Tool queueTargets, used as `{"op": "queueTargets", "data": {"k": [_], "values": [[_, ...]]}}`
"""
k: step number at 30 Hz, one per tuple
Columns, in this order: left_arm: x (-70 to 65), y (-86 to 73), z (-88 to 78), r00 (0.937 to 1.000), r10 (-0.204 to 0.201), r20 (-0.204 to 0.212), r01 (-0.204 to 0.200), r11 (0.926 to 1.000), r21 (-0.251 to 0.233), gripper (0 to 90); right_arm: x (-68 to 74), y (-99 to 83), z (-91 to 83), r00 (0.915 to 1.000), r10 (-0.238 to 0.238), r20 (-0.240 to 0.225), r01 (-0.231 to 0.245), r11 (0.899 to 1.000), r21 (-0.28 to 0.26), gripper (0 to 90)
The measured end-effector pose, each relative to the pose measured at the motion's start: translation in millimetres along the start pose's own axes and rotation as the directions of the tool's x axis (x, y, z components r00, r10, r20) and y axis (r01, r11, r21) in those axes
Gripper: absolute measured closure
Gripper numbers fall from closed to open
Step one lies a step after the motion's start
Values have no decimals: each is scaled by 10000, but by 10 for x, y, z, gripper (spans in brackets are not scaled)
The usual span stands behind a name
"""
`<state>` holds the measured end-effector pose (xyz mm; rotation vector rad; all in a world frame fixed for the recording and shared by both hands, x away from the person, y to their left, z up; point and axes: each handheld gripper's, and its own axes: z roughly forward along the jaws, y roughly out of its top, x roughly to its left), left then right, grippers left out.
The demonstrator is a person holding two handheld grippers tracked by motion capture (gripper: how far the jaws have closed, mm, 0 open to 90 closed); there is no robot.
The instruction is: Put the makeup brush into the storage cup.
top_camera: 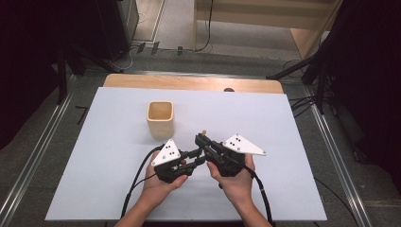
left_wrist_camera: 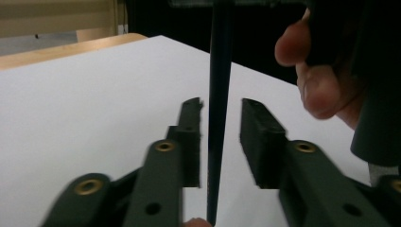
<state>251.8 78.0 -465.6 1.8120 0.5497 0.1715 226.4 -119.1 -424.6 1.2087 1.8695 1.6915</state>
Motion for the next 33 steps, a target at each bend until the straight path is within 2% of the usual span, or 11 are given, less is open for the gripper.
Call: {"op": "queueTargets", "data": {"k": [7,12,18,20,23,25,26,27,28,30,33], "values": [[17,67,-64,9996,-232,-157,224,9985,-497,706,94,-58,44,9990,-438,-76,439,9990,128,845],[19,83,-78,9996,-182,-225,172,9987,-470,829,121,-87,72,9985,-544,-105,546,9983,220,845],[21,78,-74,9997,-92,-225,83,9992,-385,835,103,-89,75,9982,-577,-153,580,9980,237,818],[47,69,-80,9994,-92,-345,81,9994,-335,836,96,-75,60,9942,-1072,-92,1069,9939,-262,631],[74,62,-94,9989,-151,-452,136,9993,-344,836,77,-48,27,9930,-1162,-231,1154,9927,-336,549],[106,56,-109,9983,-216,-539,196,9991,-384,836,31,-19,-35,9897,-1362,-436,1350,9904,-283,366],[121,55,-120,9980,-204,-592,183,9992,-359,836,31,-19,-35,9897,-1362,-436,1350,9904,-283,366],[134,53,-129,9978,-223,-628,200,9991,-374,836,7,-11,-56,9895,-1406,-347,1404,9901,-92,264],[144,53,-137,9975,-237,-673,211,9990,-398,836,-55,-1,-98,9907,-1326,-314,1331,9910,137,87],[163,55,-158,9968,-226,-765,194,9989,-421,837,-90,-9,-137,9897,-1385,-366,1388,9903,52,35],[192,64,-191,9956,-244,-904,198,9985,-511,837,-217,-32,-255,9894,-1451,54,1452,9891,-239,0]]}}
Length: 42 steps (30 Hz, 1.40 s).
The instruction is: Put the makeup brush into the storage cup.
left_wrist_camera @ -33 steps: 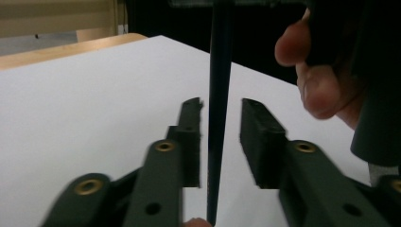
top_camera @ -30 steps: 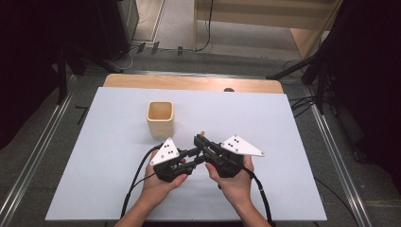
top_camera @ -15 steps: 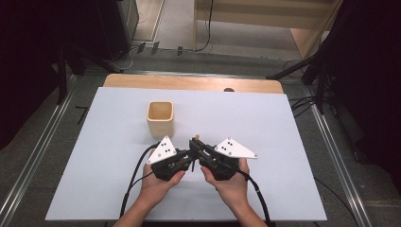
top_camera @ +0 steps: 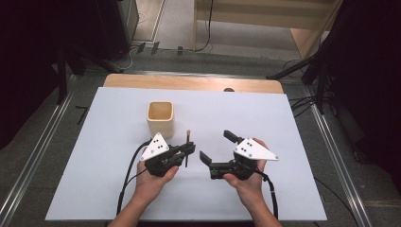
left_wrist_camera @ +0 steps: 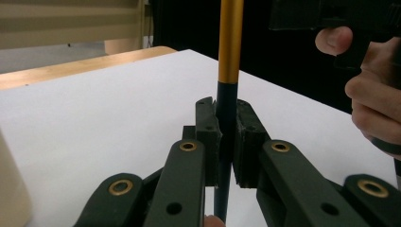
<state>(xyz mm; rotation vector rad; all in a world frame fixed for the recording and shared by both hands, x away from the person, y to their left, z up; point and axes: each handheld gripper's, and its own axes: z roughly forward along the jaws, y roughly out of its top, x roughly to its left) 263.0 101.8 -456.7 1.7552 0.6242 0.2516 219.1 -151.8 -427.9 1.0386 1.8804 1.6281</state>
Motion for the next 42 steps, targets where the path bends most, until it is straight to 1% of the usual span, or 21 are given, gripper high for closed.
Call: {"op": "queueTargets", "data": {"k": [1,2,3,4,5,7,11,14,15,18,19,20,21,26,30,32,33,35,39,40,42], "values": [[14,3,-11,10000,-9,-28,9,10000,-3,837,-56,-17,-38,9999,113,114,-113,9999,-57,0],[34,10,-31,9999,-39,-104,38,10000,-46,837,-172,-57,-106,9991,282,311,-277,9995,-149,0],[34,10,-31,9999,-39,-104,38,10000,-46,837,-228,-78,-139,9984,320,472,-311,9993,-189,0],[45,15,-42,9999,-9,-151,9,10000,-47,837,-228,-78,-139,9984,320,472,-311,9993,-189,0],[54,19,-54,9998,9,-191,-10,10000,-46,837,-321,-120,-207,9970,306,717,-290,9993,-235,0],[78,29,-81,9996,23,-280,-25,10000,-76,837,-400,-163,-275,9946,174,1026,-150,9996,-243,0],[137,47,-134,9989,-28,-459,19,9998,-196,836,-542,-242,-414,9899,93,1412,-70,9998,-170,0],[152,58,-148,9986,-10,-532,-3,9997,-234,837,-628,-294,-509,9863,33,1650,-23,10000,-62,0],[158,64,-154,9985,2,-553,-16,9997,-259,837,-628,-294,-509,9863,33,1650,-23,10000,-62,0],[180,87,-174,9979,39,-640,-58,9995,-302,837,-696,-344,-588,9837,-24,1800,26,10000,-6,0],[186,95,-181,9978,10,-661,-32,9994,-330,837,-730,-375,-636,9810,-28,1939,23,10000,26,0],[196,104,-187,9976,41,-692,-64,9994,-334,837,-746,-389,-659,9799,-20,1995,11,10000,50,0],[214,119,-199,9972,-17,-751,-16,9991,-429,837,-761,-402,-679,9793,5,2022,-6,10000,9,0],[250,142,-226,9963,-58,-854,17,9989,-475,837,-813,-454,-754,9787,-73,2052,72,10000,14,0],[287,167,-255,9949,-20,-1007,-30,9988,-494,837,-876,-525,-848,9763,7,2166,-20,10000,58,0],[315,189,-273,9943,-75,-1066,16,9984,-560,837,-886,-538,-869,9760,37,2178,-49,10000,47,0],[330,202,-283,9937,-68,-1121,6,9984,-561,837,-901,-560,-909,9744,110,2244,-128,9999,66,0],[372,249,-306,9917,-50,-1282,-26,9983,-589,837,-919,-583,-951,9741,170,2256,-178,9998,19,0],[409,305,-325,9904,-63,-1379,-29,9978,-668,837,-949,-633,-999,9734,200,2284,-210,9998,18,0],[419,324,-332,9900,-32,-1408,-66,9976,-693,837,-965,-669,-1021,9719,201,2345,-229,9997,92,0],[437,361,-340,9891,16,-1471,-122,9974,-710,837,-971,-682,-1031,9719,190,2348,-219,9997,95,0]]}}
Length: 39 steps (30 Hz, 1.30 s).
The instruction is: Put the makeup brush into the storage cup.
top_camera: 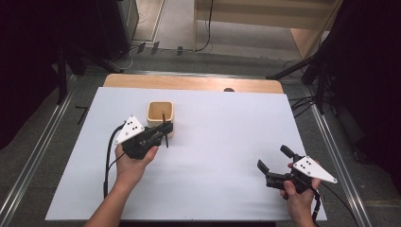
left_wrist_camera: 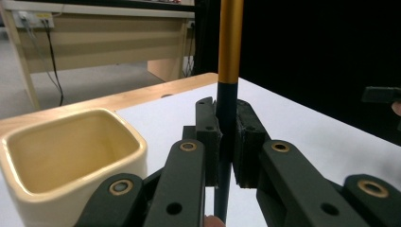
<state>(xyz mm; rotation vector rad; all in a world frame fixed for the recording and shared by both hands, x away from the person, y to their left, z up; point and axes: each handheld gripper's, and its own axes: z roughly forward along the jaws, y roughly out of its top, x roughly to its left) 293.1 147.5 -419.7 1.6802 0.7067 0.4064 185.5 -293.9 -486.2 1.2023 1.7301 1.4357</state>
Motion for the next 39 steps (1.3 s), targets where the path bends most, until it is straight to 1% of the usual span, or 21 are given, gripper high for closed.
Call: {"op": "queueTargets", "data": {"k": [2,8,12,13,15,17,19,28,32,39], "values": [[17,34,0,10000,21,-69,-22,10000,-61,837,-8,-15,-20,9999,149,-26,-149,9999,-40,0],[75,129,-21,9994,76,-348,-83,9998,-207,837,-6,-41,-47,9997,175,-145,-177,9997,-149,4],[130,165,-19,9990,66,-445,-76,9997,-227,837,7,-49,-48,9999,65,-112,-67,9998,-165,14],[144,177,-21,9990,58,-448,-69,9997,-250,837,16,-55,-43,9998,50,-167,-52,9998,-172,16],[164,206,-22,9988,-9,-487,-6,9995,-311,837,19,-58,-39,9999,34,-145,-36,9999,-136,17],[179,237,-20,9986,44,-532,-62,9994,-343,837,23,-67,-30,9999,-53,-123,52,9999,-109,19],[191,264,-13,9980,149,-608,-169,9993,-325,837,29,-71,-27,9999,-16,-100,15,10000,-81,20],[259,369,39,9974,163,-707,-192,9990,-403,837,49,-81,-11,10000,-23,-81,23,10000,-12,21],[294,434,71,9970,129,-764,-165,9988,-463,837,55,-85,-5,9999,-136,-74,136,9999,18,22],[322,495,108,9963,178,-840,-221,9985,-502,837,60,-88,1,9999,-92,-79,93,10000,23,24]]}}
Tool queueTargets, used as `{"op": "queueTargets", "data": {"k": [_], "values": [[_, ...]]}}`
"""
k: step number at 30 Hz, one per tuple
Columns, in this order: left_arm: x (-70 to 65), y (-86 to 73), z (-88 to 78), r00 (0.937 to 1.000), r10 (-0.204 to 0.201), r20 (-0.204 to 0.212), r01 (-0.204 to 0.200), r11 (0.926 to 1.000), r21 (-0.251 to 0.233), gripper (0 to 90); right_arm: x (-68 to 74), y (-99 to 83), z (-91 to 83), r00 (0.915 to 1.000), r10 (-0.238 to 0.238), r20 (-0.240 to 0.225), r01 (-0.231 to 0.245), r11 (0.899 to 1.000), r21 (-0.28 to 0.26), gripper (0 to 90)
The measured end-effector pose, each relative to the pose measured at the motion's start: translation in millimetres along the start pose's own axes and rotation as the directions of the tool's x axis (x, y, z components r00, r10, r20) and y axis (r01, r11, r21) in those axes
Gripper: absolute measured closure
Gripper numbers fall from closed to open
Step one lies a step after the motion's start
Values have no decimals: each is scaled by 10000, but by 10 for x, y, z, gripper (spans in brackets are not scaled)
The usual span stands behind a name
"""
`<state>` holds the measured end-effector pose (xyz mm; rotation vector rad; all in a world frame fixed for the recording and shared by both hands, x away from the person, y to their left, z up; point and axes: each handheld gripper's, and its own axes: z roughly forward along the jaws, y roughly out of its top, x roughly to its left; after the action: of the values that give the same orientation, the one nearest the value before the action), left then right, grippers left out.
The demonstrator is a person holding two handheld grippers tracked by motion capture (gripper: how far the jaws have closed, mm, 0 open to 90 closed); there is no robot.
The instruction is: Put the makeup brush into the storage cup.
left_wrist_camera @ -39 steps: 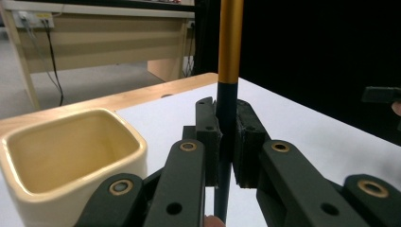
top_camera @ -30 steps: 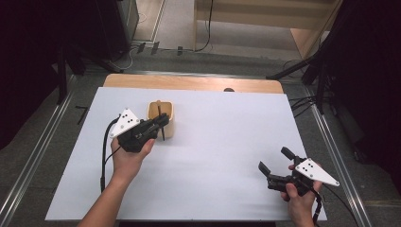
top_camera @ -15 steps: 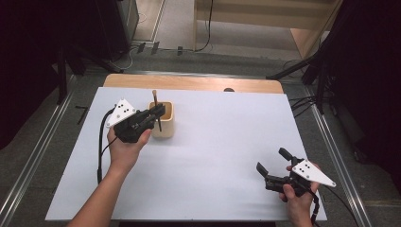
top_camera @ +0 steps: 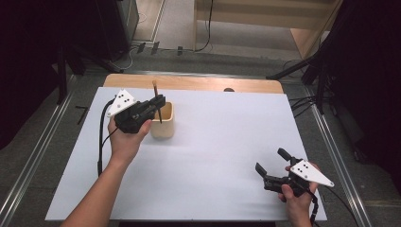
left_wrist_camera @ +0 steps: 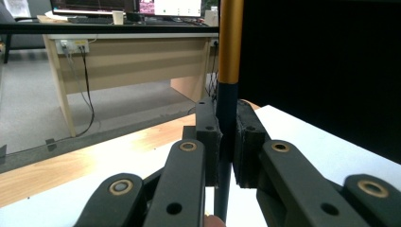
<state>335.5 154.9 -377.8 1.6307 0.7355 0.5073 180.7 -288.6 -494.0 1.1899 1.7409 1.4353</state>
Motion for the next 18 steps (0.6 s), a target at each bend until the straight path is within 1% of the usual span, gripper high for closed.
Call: {"op": "queueTargets", "data": {"k": [10,12,18], "values": [[63,44,94,9999,-38,-117,37,10000,-36,837,3,2,-2,10000,-31,59,31,10000,-6,34],[75,47,109,9998,-110,-153,109,9999,-75,837,-1,2,-3,10000,-24,76,24,10000,-21,35],[122,8,174,9995,-170,-256,168,9998,-75,836,-6,-1,-5,9999,-25,123,25,10000,13,40]]}}
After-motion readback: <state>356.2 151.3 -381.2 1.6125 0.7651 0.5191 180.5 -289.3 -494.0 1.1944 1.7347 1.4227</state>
